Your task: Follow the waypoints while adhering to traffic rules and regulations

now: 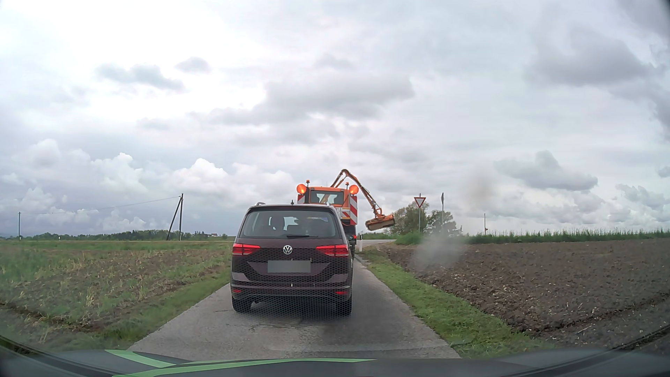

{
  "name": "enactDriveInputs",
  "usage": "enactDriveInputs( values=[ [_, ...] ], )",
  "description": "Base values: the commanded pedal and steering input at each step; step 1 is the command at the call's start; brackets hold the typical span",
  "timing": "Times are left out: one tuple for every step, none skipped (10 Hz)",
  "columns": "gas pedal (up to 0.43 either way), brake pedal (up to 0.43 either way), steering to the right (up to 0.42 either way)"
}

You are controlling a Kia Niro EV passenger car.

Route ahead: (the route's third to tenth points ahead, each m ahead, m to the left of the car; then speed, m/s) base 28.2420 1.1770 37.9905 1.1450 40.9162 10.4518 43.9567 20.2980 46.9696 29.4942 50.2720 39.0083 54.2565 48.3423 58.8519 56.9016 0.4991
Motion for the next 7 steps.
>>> enactDriveInputs(
  values=[
    [0.000,0.012,-0.010],
    [0.000,0.000,-0.010],
    [0.000,0.000,-0.010],
    [0.000,0.000,-0.010],
    [0.000,0.000,-0.010],
    [0.000,0.000,-0.010],
    [0.000,0.000,-0.010]
  ],
)
